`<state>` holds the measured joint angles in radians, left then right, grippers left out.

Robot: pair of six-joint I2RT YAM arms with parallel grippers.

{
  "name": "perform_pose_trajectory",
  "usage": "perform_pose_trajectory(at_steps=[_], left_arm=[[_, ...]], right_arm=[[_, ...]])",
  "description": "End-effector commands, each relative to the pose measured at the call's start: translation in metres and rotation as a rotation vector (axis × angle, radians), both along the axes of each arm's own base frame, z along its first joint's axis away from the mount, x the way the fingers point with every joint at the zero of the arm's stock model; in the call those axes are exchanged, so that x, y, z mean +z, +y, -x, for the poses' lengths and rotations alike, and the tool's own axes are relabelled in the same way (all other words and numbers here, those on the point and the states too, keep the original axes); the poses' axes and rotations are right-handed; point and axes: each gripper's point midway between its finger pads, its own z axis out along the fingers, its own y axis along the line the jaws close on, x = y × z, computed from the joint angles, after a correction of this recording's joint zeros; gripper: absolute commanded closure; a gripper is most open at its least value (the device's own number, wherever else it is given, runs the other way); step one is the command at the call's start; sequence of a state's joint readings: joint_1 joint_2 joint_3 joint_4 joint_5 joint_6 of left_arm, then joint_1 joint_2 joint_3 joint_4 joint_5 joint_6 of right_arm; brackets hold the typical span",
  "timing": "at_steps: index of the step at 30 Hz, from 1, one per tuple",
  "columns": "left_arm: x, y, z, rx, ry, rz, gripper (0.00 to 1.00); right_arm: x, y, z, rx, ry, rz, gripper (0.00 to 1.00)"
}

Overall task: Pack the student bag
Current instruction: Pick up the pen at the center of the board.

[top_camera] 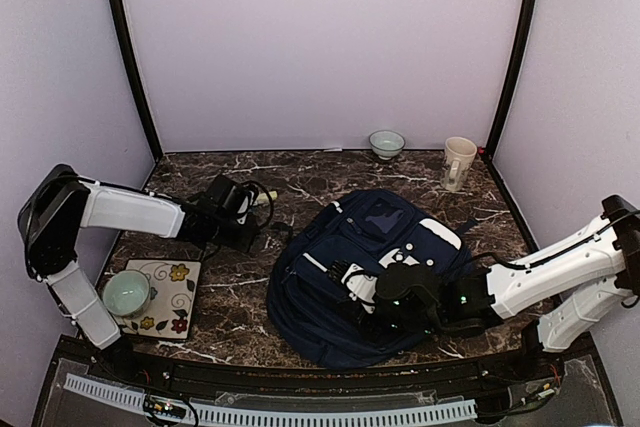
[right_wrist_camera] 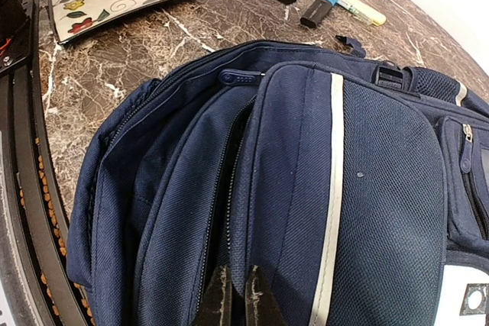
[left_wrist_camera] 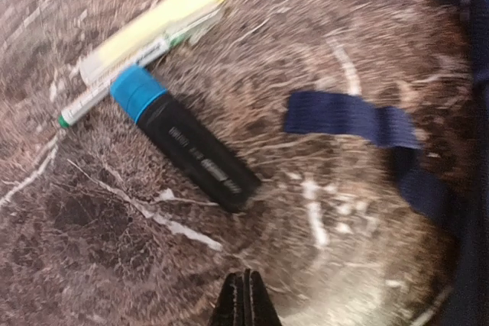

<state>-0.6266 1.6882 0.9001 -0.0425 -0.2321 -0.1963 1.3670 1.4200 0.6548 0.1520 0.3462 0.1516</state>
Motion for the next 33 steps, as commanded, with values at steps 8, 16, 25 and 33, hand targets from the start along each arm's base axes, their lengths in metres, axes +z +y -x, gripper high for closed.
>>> perform_pose_trajectory(at_steps=[8,16,25,33], left_arm=[[0.051,-0.001,0.048,0.018,-0.074,0.047,1.0],[0.048,0.014,0.033,0.21,-0.108,0.047,0.33],[0.028,0.0,-0.016,0.407,-0.136,0.055,0.22],[-0.008,0.008,-0.05,0.489,-0.054,0.052,0.31]], right_arm=[[0.009,0.012,-0.009,-0.035,-0.014,-0.022,1.0],[0.008,0.018,-0.009,-0.025,-0.007,-0.023,1.0],[0.001,0.018,-0.006,-0.02,0.014,-0.013,1.0],[-0.003,0.014,-0.005,-0.018,0.018,-0.018,1.0]])
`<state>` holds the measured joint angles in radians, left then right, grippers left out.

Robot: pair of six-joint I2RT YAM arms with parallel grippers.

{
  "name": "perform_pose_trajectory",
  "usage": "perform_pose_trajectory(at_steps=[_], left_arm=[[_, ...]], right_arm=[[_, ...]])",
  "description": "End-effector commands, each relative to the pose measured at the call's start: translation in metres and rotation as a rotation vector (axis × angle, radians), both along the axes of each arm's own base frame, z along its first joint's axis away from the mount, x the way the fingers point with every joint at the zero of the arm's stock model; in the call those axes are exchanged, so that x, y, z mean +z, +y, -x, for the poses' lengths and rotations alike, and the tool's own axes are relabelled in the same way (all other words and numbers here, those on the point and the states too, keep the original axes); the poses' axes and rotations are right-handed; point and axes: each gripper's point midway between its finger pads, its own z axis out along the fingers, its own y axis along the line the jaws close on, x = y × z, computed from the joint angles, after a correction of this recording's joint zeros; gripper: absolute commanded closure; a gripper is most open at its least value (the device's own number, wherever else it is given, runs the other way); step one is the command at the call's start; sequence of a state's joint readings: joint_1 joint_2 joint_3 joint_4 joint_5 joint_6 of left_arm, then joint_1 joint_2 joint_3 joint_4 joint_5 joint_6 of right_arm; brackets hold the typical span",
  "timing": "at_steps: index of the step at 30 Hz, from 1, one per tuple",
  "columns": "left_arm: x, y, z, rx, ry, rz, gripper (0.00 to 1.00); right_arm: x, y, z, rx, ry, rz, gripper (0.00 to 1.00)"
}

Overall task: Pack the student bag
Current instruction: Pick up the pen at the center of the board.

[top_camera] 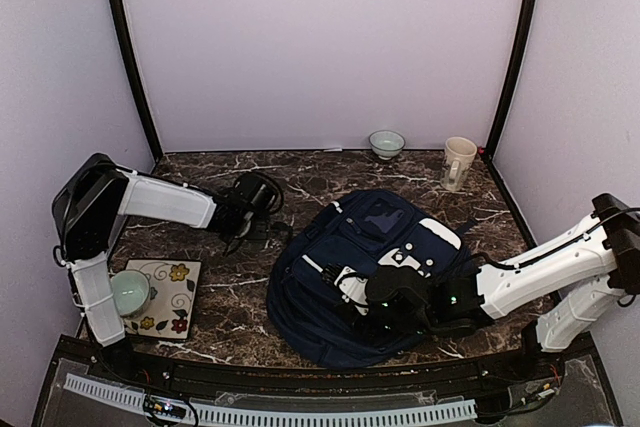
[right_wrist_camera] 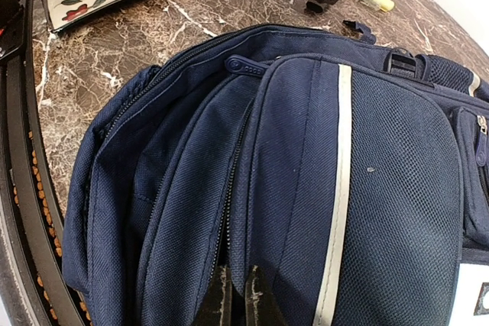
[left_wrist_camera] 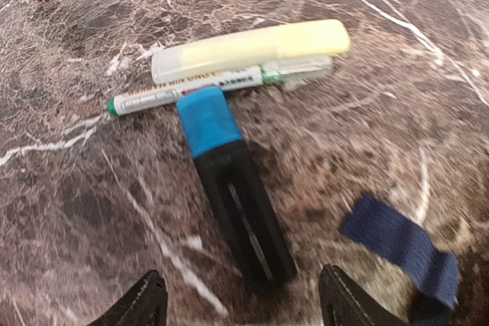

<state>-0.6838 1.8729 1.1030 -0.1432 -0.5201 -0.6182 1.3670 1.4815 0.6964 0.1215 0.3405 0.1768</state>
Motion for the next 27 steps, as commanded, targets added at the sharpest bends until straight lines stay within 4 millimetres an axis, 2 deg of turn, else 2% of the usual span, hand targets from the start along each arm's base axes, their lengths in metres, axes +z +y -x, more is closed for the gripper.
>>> perform_pose_trajectory(at_steps=[1,4,7,8,14,18,24,27], left_arm=[[-0.01,0.008,-0.019,0.065,0.017,0.019,0.31],[-0.021,0.009,-0.025,0.063,0.035,0.023,0.35],[-0.031,0.004,-0.024,0.038,0.052,0.037,0.43],[-0.032,0.014,-0.029,0.059,0.051,0.04,0.47],[-0.033,0.023,-0.022,0.059,0.042,0.032,0.75],[-0.026,0.028,-0.011,0.046,0.017,0.051,0.91],[0.0,0.024,0.017,-0.071,-0.069,0.143,1.0],[0.011,0.006,0.04,-0.176,-0.09,0.118,1.0]], right_arm=[[0.009,0.008,-0.004,-0.007,-0.012,-0.056,1.0],[0.008,0.007,-0.003,-0.006,-0.01,-0.057,1.0],[0.008,0.007,-0.003,-0.007,-0.009,-0.056,1.0],[0.008,0.007,-0.003,-0.008,-0.008,-0.057,1.0],[0.01,0.007,-0.003,-0.01,-0.006,-0.06,1.0],[0.01,0.007,-0.004,-0.012,-0.007,-0.057,1.0],[0.01,0.008,-0.006,-0.022,-0.014,-0.043,1.0],[0.012,0.01,-0.008,-0.031,-0.019,-0.043,1.0]])
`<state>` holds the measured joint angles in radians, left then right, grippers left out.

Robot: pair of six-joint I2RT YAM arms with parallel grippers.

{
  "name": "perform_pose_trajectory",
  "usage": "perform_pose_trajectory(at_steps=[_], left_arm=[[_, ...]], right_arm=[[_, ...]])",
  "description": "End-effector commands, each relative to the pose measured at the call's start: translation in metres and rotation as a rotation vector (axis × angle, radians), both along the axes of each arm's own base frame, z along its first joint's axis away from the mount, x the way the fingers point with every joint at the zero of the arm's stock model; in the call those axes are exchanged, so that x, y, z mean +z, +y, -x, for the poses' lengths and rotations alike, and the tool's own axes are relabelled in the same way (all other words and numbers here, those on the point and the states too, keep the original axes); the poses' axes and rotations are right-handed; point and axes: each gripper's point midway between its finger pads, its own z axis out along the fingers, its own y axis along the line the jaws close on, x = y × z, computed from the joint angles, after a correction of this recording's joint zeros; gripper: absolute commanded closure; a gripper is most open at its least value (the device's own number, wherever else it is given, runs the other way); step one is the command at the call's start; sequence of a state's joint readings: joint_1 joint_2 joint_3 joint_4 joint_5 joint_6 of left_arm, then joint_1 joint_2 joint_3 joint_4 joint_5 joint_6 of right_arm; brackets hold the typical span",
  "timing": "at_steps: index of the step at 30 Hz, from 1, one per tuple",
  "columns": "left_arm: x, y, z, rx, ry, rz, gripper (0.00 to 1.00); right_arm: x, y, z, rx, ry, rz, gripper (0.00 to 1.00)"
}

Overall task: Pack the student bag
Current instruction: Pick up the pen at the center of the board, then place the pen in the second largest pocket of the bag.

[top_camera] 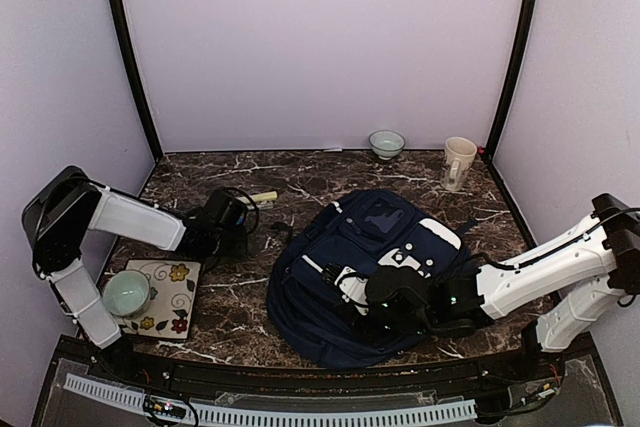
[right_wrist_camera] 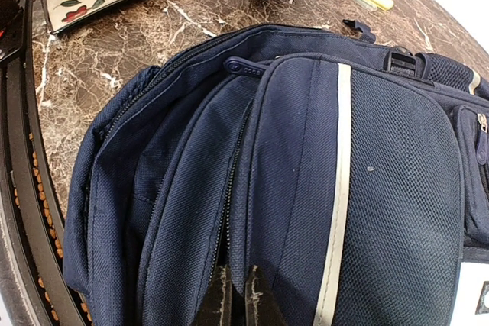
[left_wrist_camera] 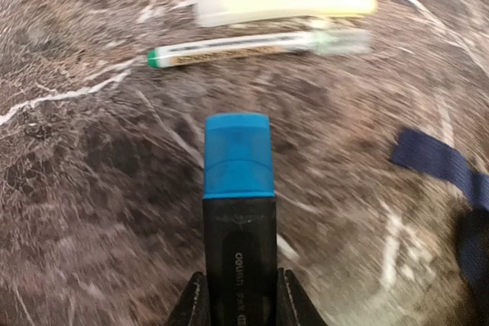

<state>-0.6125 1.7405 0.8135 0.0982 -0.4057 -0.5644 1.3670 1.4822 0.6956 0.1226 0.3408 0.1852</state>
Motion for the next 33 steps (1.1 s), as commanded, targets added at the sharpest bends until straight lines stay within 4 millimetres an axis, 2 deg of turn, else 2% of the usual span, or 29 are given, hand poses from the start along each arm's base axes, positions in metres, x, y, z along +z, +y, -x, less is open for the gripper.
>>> perform_pose_trajectory(at_steps=[1,8,11,15,23,25,29,31,33], left_arm=[[0.038,-0.033,0.02,-0.16,-0.102,0.019,1.0],[0.05,-0.061,0.067,-0.331,-0.141,0.052,1.0],[0.064,-0.075,0.088,-0.416,-0.169,0.082,1.0],[0.084,-0.078,0.113,-0.471,-0.2,0.112,1.0],[0.107,-0.064,0.132,-0.487,-0.216,0.172,1.0],[0.11,-0.061,0.135,-0.488,-0.216,0.174,1.0],[0.114,-0.059,0.14,-0.5,-0.214,0.182,1.0],[0.116,-0.06,0.144,-0.515,-0.207,0.193,1.0],[0.117,-0.063,0.149,-0.537,-0.194,0.206,1.0]], right_arm=[[0.014,0.01,-0.009,-0.028,-0.027,-0.04,1.0],[0.019,0.011,-0.018,-0.085,-0.04,-0.046,1.0],[0.022,0.012,-0.022,-0.112,-0.046,-0.044,1.0],[0.025,0.017,-0.025,-0.128,-0.049,-0.047,1.0],[0.031,0.057,-0.03,-0.086,-0.06,-0.037,1.0],[0.04,0.071,-0.037,-0.09,-0.077,-0.051,1.0],[0.041,0.095,-0.05,-0.086,-0.063,-0.062,1.0],[0.041,0.1,-0.057,-0.094,-0.052,-0.059,1.0],[0.039,0.097,-0.061,-0.108,-0.045,-0.054,1.0]])
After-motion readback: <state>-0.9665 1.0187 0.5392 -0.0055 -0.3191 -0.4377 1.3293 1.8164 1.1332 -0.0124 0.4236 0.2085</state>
